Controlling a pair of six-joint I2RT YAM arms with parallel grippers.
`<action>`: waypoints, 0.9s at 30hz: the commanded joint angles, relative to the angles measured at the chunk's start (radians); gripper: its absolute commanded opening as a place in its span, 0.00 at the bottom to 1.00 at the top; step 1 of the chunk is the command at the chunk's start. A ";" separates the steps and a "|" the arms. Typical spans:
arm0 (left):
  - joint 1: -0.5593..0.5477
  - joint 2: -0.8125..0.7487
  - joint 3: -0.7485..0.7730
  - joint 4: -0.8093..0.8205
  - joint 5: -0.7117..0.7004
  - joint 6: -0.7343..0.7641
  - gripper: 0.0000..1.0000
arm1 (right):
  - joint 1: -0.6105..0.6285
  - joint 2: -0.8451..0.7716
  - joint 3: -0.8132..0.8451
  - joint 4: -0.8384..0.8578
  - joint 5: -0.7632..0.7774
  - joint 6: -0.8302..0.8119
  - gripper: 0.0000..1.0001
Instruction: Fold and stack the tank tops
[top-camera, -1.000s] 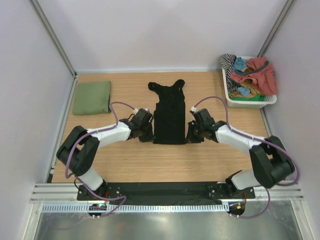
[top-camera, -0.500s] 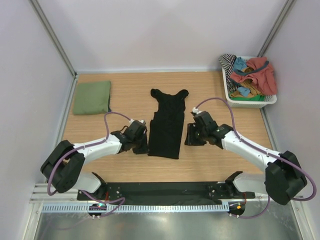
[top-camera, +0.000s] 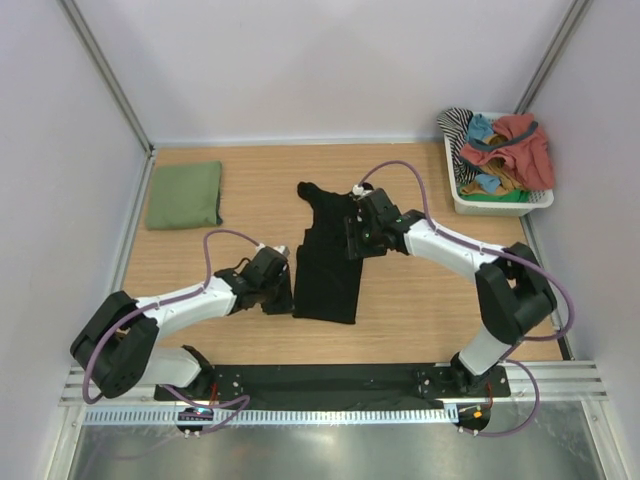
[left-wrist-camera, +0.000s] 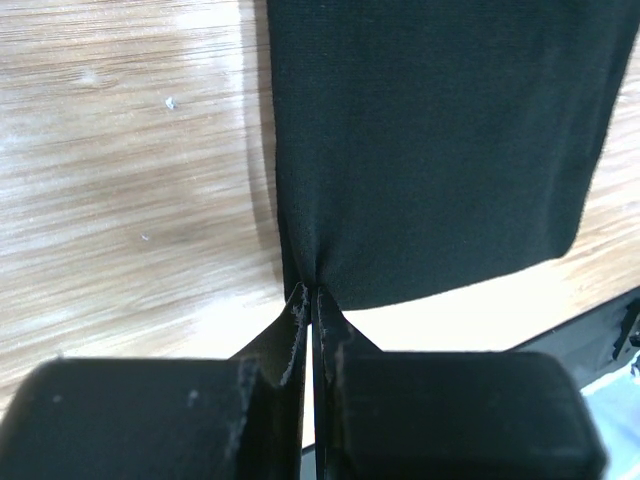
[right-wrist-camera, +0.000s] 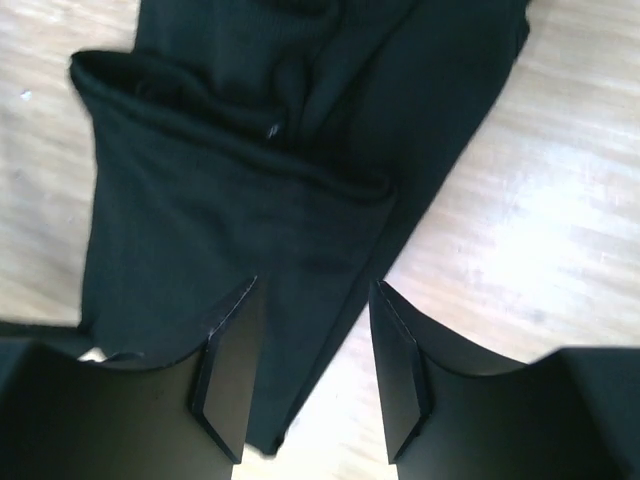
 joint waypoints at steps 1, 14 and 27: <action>-0.005 -0.047 -0.010 -0.017 0.031 0.022 0.00 | 0.001 0.073 0.077 0.009 0.029 -0.048 0.51; -0.014 -0.101 -0.049 -0.037 0.046 0.022 0.00 | 0.001 0.194 0.126 0.021 0.085 -0.065 0.47; -0.040 -0.093 -0.050 -0.037 0.039 0.005 0.00 | 0.000 0.112 0.123 -0.002 0.082 -0.056 0.01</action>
